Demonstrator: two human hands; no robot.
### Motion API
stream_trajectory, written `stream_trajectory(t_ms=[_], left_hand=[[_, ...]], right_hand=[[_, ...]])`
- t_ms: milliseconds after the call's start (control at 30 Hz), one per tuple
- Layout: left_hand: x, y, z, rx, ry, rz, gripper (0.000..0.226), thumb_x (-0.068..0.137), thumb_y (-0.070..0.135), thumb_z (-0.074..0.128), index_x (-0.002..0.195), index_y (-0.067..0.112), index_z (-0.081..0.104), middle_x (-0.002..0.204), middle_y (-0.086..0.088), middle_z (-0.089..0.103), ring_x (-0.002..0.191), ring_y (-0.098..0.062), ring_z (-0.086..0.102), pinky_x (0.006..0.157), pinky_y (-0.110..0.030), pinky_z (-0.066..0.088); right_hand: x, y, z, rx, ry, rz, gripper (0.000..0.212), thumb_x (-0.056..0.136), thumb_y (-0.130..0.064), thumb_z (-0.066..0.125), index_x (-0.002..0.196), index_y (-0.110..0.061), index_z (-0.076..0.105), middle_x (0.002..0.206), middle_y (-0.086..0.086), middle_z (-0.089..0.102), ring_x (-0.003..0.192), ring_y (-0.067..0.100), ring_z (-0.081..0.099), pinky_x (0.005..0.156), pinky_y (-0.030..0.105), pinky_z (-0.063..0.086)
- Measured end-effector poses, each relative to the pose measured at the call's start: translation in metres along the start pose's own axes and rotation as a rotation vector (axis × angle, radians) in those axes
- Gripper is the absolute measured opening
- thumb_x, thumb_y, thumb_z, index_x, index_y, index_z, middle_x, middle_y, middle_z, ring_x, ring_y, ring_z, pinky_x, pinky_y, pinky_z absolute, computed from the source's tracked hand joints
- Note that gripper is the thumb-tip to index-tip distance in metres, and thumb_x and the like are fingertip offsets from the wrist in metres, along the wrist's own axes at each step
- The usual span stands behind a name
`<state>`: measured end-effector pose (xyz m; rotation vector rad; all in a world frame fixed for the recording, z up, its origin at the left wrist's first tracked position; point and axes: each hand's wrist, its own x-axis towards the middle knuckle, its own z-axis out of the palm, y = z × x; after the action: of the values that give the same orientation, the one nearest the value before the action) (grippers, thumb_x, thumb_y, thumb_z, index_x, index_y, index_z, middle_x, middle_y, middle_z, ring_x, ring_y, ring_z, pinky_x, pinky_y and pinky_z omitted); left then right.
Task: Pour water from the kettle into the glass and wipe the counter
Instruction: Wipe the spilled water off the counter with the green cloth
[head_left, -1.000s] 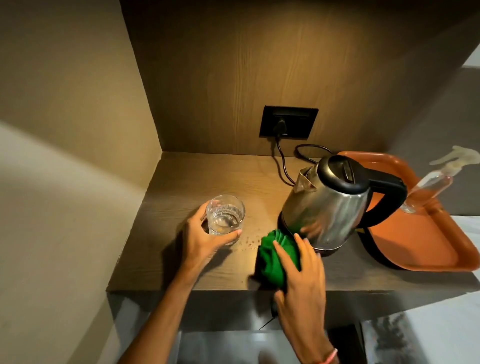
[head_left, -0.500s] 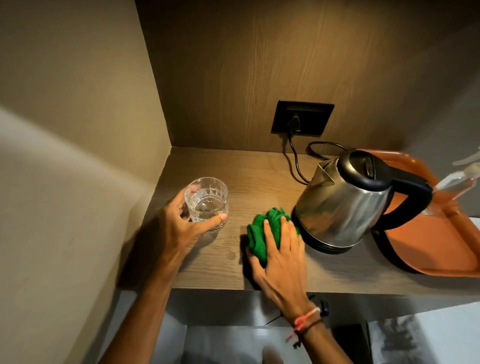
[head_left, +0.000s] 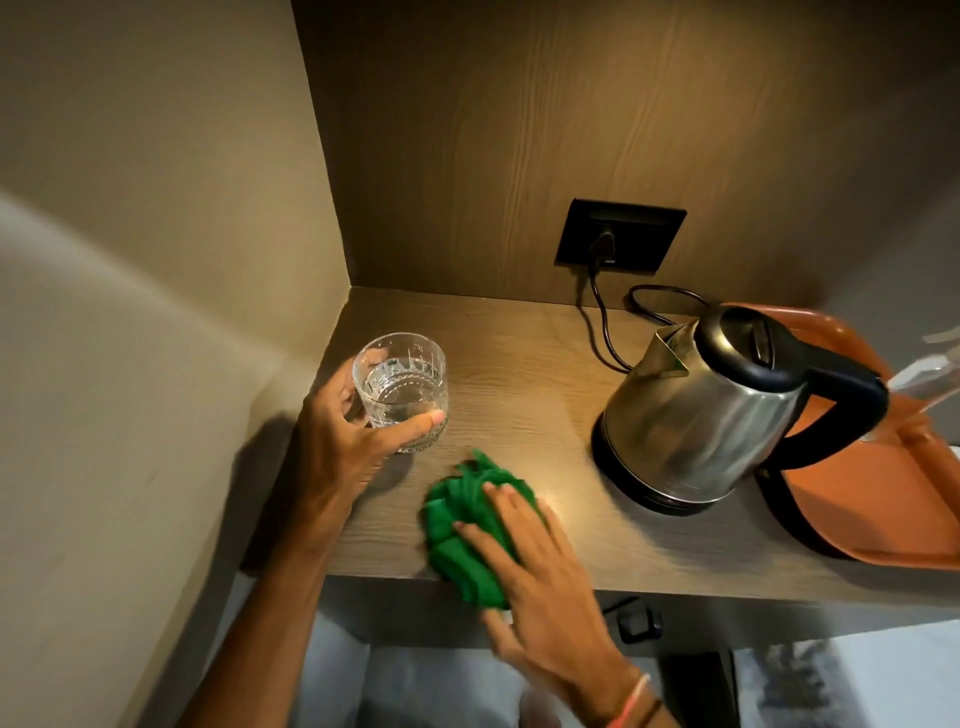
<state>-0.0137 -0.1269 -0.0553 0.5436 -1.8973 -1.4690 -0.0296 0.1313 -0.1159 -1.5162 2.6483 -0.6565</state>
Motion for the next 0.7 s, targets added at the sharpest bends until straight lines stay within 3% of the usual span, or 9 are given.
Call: stream_trajectory(t_ms=[67, 133, 200, 267, 367, 500, 567, 700], left_hand=[[0.001, 0.002, -0.002, 0.035, 0.010, 0.025, 0.074, 0.047, 0.054, 0.097, 0.114, 0.050, 0.067, 0.108, 0.027, 0.076, 0.100, -0.001, 0.075, 0.077, -0.017, 0.061], [0.002, 0.005, -0.005, 0.064, 0.019, 0.045, 0.072, 0.049, 0.055, 0.095, 0.115, 0.052, 0.065, 0.104, 0.038, 0.073, 0.100, 0.004, 0.073, 0.074, -0.012, 0.059], [0.004, 0.006, -0.010, 0.066, 0.031, 0.047, 0.069, 0.048, 0.054, 0.094, 0.112, 0.054, 0.066, 0.103, 0.039, 0.073, 0.100, 0.002, 0.073, 0.076, -0.013, 0.059], [0.005, 0.005, -0.015, 0.067, 0.051, 0.045, 0.071, 0.046, 0.053, 0.096, 0.111, 0.053, 0.067, 0.105, 0.031, 0.076, 0.099, -0.002, 0.075, 0.080, -0.021, 0.062], [0.010, 0.006, -0.018, 0.052, 0.068, 0.049, 0.079, 0.044, 0.055, 0.098, 0.116, 0.042, 0.069, 0.107, 0.017, 0.079, 0.098, -0.007, 0.077, 0.083, -0.029, 0.063], [0.012, 0.010, -0.016, 0.030, 0.073, 0.033, 0.078, 0.042, 0.060, 0.097, 0.114, 0.045, 0.069, 0.107, 0.020, 0.079, 0.098, -0.003, 0.076, 0.080, -0.019, 0.061], [0.009, 0.011, -0.010, 0.035, 0.068, 0.037, 0.075, 0.043, 0.061, 0.097, 0.112, 0.048, 0.069, 0.106, 0.023, 0.078, 0.096, 0.000, 0.076, 0.077, -0.014, 0.059], [0.000, 0.007, -0.003, 0.071, 0.032, 0.006, 0.076, 0.045, 0.065, 0.095, 0.114, 0.054, 0.066, 0.108, 0.026, 0.077, 0.098, 0.000, 0.075, 0.076, -0.019, 0.062]], right_hand=[[0.008, 0.028, -0.014, -0.076, 0.039, 0.149, 0.074, 0.079, -0.038, 0.051, 0.149, -0.017, 0.063, 0.166, 0.025, 0.041, 0.155, 0.045, 0.038, 0.122, 0.070, 0.033], [0.037, 0.043, -0.026, -0.110, -0.009, 0.305, 0.078, 0.082, -0.041, 0.039, 0.158, -0.022, 0.052, 0.171, 0.025, 0.030, 0.160, 0.044, 0.026, 0.130, 0.061, 0.016], [0.075, 0.041, -0.024, -0.136, -0.057, 0.341, 0.080, 0.086, -0.045, 0.034, 0.165, -0.032, 0.036, 0.177, 0.023, 0.012, 0.165, 0.040, 0.007, 0.133, 0.055, 0.000], [0.104, 0.024, -0.012, -0.142, -0.124, 0.257, 0.079, 0.090, -0.049, 0.036, 0.167, -0.037, 0.026, 0.178, 0.023, 0.000, 0.165, 0.039, -0.005, 0.132, 0.057, -0.007], [0.120, -0.009, 0.009, -0.137, -0.212, 0.019, 0.072, 0.096, -0.049, 0.042, 0.166, -0.038, 0.030, 0.178, 0.022, 0.000, 0.165, 0.038, -0.006, 0.131, 0.062, -0.005], [0.079, -0.030, 0.017, -0.027, -0.224, -0.243, 0.068, 0.093, -0.041, 0.060, 0.160, -0.040, 0.043, 0.179, 0.014, 0.012, 0.167, 0.030, -0.001, 0.131, 0.052, -0.016], [0.045, -0.018, 0.008, 0.058, -0.209, -0.192, 0.068, 0.088, -0.039, 0.059, 0.155, -0.042, 0.049, 0.179, 0.008, 0.016, 0.167, 0.024, 0.002, 0.133, 0.049, -0.011], [0.005, 0.027, -0.025, 0.085, -0.104, 0.167, 0.070, 0.082, -0.042, 0.049, 0.150, -0.032, 0.061, 0.175, 0.011, 0.025, 0.164, 0.031, 0.016, 0.131, 0.062, 0.019]])
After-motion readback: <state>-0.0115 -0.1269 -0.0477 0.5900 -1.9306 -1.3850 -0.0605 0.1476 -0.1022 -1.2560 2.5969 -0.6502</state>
